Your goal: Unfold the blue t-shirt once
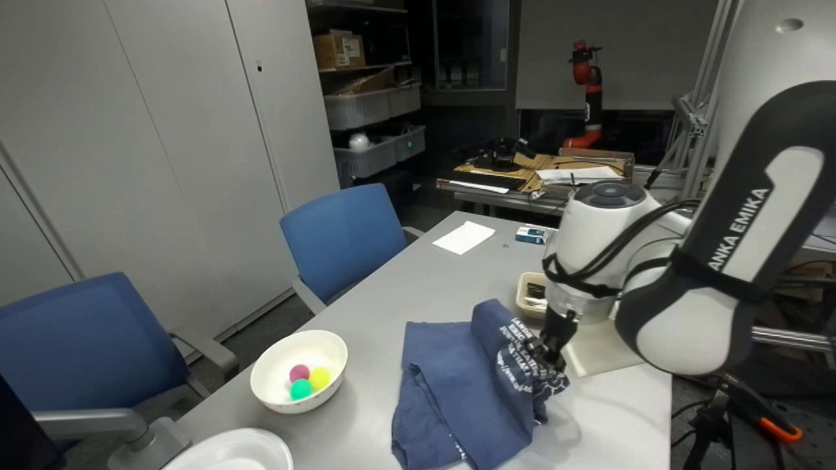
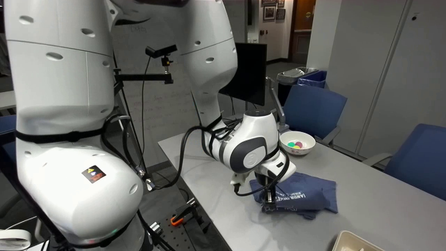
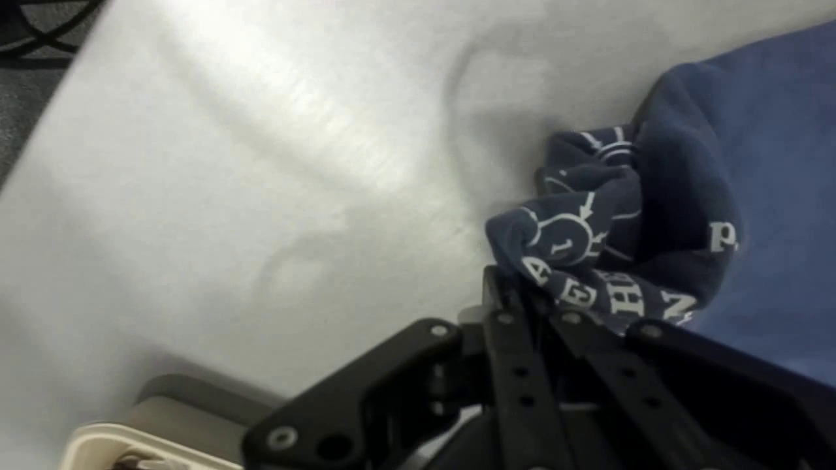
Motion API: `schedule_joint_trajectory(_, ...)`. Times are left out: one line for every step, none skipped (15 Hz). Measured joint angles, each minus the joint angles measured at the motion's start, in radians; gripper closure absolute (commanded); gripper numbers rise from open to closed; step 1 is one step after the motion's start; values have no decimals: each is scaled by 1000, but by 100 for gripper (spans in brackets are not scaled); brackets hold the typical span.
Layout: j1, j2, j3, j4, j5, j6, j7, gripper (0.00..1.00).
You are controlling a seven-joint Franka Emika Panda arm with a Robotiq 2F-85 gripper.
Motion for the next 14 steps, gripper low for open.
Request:
schedule_joint_trajectory(57,-21,-79,-57,-23,43,16,99)
schedule_joint_trajectory(115,-36,-157,-109,-38,82,24,70)
schedule_joint_trajectory(148,-41,-202,-130,-40,93,24,69)
schedule_joint_trajectory(159,-43,-221,-126,-40,88,24,62)
schedule_joint_trajectory(168,-43,-233,-116,-40,80,24,55)
schedule_joint_trajectory(174,-44,-241,-105,-43,66,22,46)
schedule_joint_trajectory(175,-48,-244,-97,-56,53,19,39)
schedule_joint_trajectory(174,-56,-243,-91,-70,44,14,31)
schedule_joint_trajectory(168,-66,-235,-84,-87,33,5,24)
schedule_joint_trajectory(156,-82,-220,-79,-107,22,-6,17)
schedule_joint_trajectory(135,-102,-194,-75,-130,9,-26,9)
schedule_joint_trajectory(102,-126,-155,-69,-149,-5,-55,2)
schedule_joint_trajectory(61,-153,-105,-65,-155,-24,-92,0)
schedule_joint_trajectory(24,-182,-59,-67,-155,-36,-136,0)
